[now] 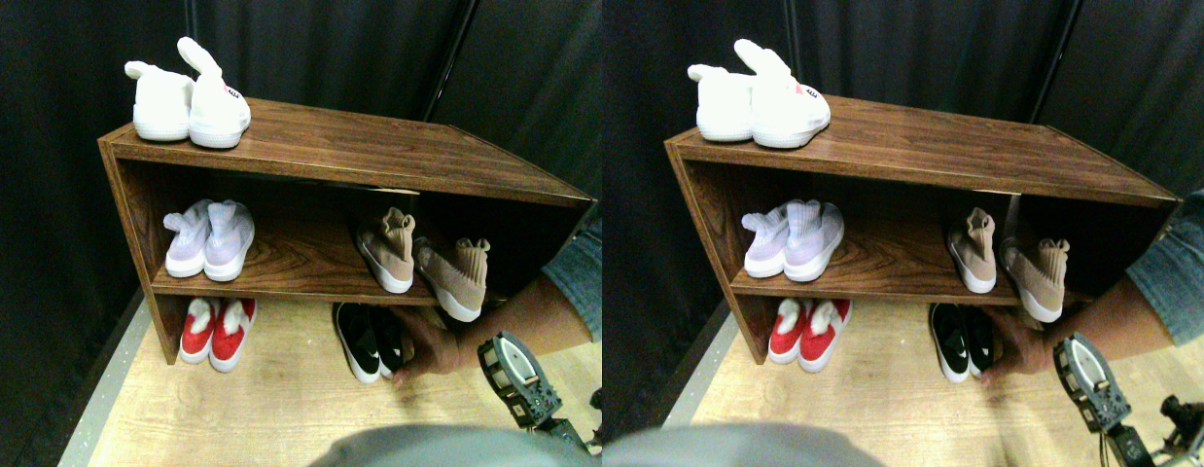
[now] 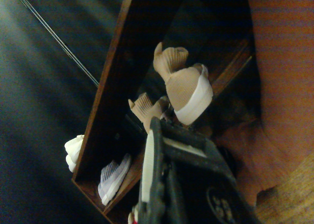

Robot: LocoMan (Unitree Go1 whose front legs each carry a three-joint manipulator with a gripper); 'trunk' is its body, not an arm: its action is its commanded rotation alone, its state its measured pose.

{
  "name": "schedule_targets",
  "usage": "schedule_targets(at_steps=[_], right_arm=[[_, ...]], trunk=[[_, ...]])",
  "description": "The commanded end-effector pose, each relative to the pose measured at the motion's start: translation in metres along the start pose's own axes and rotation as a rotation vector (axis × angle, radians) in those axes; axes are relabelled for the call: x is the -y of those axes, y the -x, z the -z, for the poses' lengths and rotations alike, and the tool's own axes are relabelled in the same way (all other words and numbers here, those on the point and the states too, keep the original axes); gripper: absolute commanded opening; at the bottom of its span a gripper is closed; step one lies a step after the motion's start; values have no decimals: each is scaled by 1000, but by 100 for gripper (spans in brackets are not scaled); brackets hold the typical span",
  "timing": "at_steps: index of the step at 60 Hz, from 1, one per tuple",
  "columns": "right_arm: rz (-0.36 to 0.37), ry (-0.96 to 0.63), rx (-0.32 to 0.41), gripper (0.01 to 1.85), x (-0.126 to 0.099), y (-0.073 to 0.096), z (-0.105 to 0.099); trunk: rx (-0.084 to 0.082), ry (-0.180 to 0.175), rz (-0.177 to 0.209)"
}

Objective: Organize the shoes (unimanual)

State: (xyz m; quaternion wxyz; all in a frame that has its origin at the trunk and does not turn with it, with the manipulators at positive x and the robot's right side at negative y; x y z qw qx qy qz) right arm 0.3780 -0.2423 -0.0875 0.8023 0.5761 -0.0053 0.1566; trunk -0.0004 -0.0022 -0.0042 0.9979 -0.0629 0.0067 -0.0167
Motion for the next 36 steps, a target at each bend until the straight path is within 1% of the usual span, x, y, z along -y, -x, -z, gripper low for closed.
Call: schedule_targets(at_steps=[1,6,16,25,35,36], right_arm=[[-34,-11,4,6,-5,-1,-1],[-34,-8,-3,6,-4,-2,-1],[-33,18,19,6,-5,-2,0],[-40,0,11,6,-8,-3,1],[-37,3,38,6,-9,-3,1],[-34,-19,42,6,-10,-3,1]], trunk=[[-8,6,-4],[-10,5,-3],[-16,2,3],[-15,1,8],[-14,0,10],[-14,0,10]])
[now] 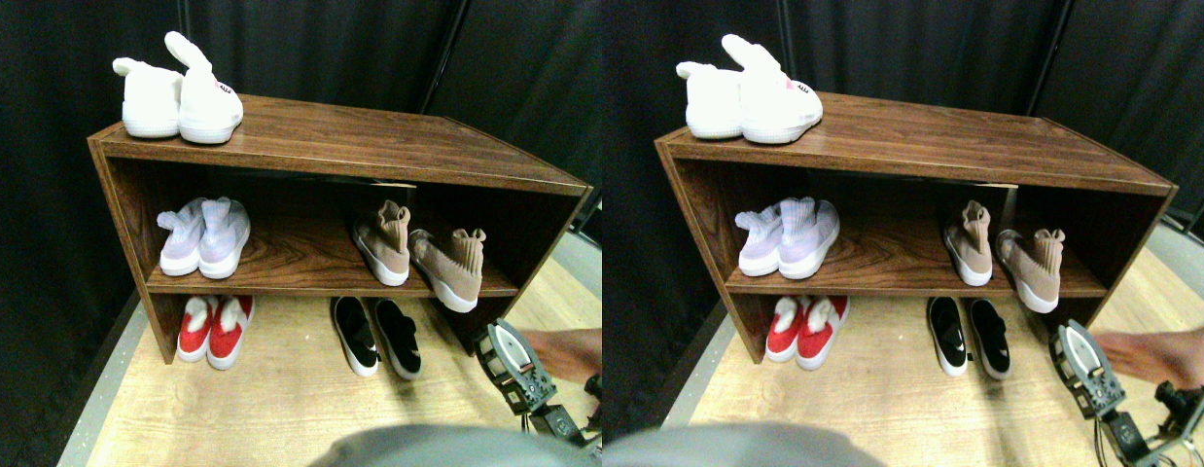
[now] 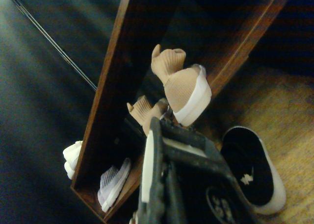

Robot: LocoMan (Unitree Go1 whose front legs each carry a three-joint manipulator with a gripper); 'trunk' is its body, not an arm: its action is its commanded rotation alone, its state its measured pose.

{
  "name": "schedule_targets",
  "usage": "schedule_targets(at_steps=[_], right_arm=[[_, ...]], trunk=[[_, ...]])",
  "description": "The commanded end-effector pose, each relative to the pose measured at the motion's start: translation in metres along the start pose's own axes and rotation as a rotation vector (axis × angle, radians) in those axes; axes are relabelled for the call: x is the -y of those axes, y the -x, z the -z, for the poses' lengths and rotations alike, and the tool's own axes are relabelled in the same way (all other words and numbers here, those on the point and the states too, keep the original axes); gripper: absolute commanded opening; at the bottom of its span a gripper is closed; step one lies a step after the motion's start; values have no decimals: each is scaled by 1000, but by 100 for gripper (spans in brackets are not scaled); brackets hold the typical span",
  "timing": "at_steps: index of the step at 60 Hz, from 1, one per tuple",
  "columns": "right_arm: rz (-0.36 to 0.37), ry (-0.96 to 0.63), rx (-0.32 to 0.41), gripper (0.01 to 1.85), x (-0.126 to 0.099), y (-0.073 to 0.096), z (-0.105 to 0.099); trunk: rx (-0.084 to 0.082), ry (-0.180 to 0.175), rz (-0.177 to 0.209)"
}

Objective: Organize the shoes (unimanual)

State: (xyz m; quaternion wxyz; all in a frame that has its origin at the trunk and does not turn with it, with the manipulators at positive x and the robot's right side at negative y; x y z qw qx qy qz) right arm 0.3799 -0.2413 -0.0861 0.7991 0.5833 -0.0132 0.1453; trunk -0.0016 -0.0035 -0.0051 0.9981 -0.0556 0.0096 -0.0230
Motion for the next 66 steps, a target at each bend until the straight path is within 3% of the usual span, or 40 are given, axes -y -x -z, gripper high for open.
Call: schedule_targets(at_steps=[1,2,4,6,7,8,12,21,33,66], right_arm=[[-34,-46,14,6,-9,0,1],[-28,-57,13,17,-9,0,1],[-9,-55,13,93,-10,1,1],[-2,-43,15,133,-10,2,1],[-2,-43,15,133,-10,2,1],[-3,-20,14,156,-10,1,0],[-5,24,13,175,-9,-1,-1],[-1,45,41,176,-8,-14,-2],[59,95,86,176,-7,-32,-3],[193,-50,96,176,25,-87,0]], trunk=[[-6,15,0],[-6,15,0],[-4,14,2],[-4,14,2],[-4,14,2],[-2,15,4],[-2,16,4],[2,20,2],[0,23,0],[0,28,-20]])
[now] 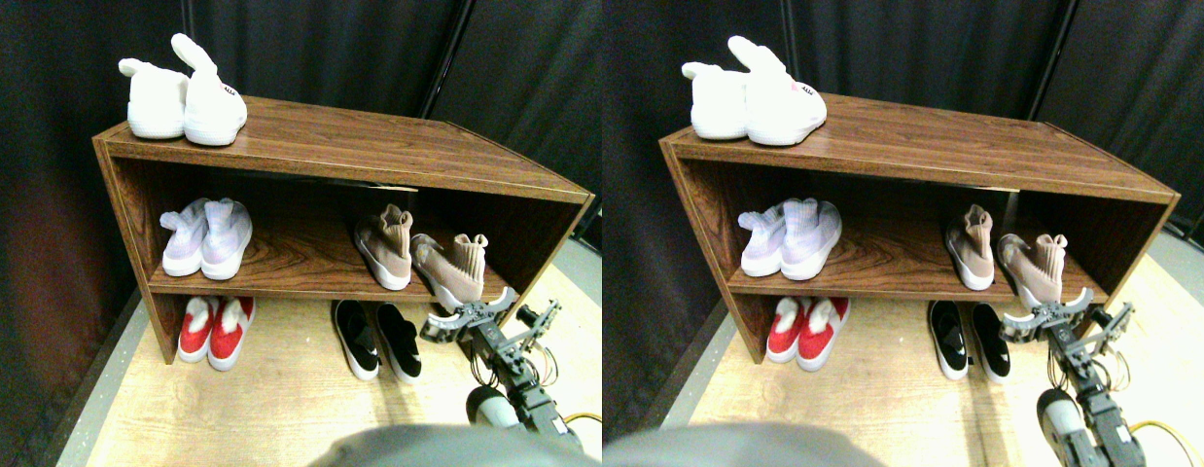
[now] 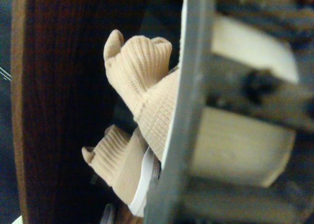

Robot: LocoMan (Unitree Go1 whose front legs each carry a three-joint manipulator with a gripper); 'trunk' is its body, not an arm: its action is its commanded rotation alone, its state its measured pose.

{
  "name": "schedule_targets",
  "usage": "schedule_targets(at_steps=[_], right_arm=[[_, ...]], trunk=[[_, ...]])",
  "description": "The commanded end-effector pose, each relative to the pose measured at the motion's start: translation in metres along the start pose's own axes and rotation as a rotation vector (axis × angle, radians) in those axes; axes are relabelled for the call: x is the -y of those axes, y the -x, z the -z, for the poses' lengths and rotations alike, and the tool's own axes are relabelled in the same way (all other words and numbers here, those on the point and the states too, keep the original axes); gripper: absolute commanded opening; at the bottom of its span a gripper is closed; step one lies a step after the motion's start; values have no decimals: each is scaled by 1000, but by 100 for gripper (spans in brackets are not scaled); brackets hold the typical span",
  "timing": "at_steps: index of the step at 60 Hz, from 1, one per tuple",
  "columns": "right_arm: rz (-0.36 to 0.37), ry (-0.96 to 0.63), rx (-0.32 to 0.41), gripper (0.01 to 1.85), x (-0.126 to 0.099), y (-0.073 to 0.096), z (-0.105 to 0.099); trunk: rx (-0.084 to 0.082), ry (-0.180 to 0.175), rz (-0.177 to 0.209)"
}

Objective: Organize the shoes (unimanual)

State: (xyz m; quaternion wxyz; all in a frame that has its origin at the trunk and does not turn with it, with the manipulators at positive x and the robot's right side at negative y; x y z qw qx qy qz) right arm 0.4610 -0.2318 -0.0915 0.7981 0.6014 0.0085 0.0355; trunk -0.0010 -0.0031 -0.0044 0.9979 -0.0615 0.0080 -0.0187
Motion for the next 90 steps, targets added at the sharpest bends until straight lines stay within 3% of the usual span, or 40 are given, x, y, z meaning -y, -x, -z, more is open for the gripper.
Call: schedule_targets(at_steps=[1,24,47,56,74,79,84,90], right_arm=[[-5,-17,-5,176,1,-9,3],[40,-105,-10,171,17,-39,6],[30,-101,-6,167,17,-36,4],[11,-75,-12,170,11,-19,3],[-98,7,-17,167,-5,41,-20],[-106,1,-20,164,-7,50,-26],[-102,-13,-2,148,-11,62,-36],[-112,22,42,96,-14,72,-49]], trunk=[[-4,16,-12],[-10,20,-23],[-14,15,-20],[-14,9,-13],[-13,3,2],[-14,-2,6],[-13,-5,11],[-12,-7,13]])
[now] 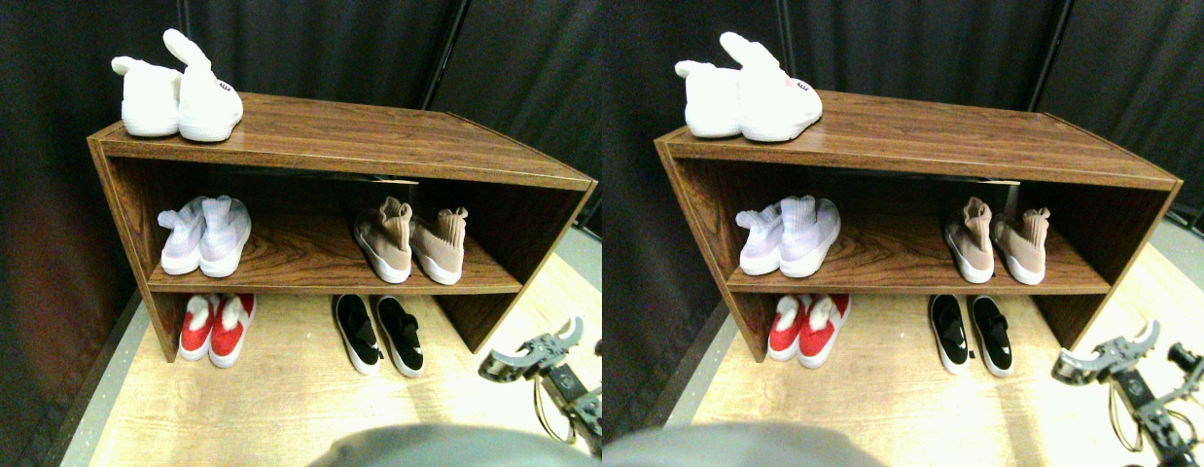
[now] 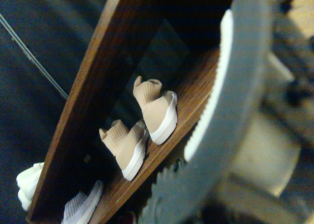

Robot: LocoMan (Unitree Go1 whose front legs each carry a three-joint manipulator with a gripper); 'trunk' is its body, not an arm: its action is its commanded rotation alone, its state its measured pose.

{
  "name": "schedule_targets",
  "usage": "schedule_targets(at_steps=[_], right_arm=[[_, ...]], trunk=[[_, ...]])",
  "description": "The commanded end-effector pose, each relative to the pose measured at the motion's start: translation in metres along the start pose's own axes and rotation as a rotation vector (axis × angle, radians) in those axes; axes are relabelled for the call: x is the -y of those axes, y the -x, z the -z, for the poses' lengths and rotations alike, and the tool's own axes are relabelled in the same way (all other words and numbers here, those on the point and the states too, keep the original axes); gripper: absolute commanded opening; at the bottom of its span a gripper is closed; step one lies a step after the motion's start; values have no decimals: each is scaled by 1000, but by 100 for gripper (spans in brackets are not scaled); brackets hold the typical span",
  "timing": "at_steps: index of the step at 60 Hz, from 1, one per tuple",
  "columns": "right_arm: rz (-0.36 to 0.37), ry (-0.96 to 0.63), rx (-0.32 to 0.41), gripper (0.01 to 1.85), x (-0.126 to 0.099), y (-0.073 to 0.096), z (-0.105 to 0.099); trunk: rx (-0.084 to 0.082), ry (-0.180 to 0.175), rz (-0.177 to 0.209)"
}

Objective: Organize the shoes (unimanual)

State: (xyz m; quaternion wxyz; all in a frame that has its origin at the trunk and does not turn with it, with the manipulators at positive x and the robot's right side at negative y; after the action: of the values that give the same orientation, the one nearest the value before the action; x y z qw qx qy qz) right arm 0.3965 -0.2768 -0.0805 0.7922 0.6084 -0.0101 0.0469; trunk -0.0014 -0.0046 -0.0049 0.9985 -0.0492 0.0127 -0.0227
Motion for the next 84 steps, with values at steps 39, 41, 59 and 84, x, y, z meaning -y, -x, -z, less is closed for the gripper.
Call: schedule_targets(at_steps=[39,41,59,84], right_arm=[[-66,115,244,6,-18,-70,-43],[-62,127,228,6,-16,-78,-43],[50,73,241,6,4,-122,-36],[140,72,196,6,25,-135,-18]], trunk=[[3,31,-15],[3,32,-17],[-1,39,-28],[-6,43,-41]])
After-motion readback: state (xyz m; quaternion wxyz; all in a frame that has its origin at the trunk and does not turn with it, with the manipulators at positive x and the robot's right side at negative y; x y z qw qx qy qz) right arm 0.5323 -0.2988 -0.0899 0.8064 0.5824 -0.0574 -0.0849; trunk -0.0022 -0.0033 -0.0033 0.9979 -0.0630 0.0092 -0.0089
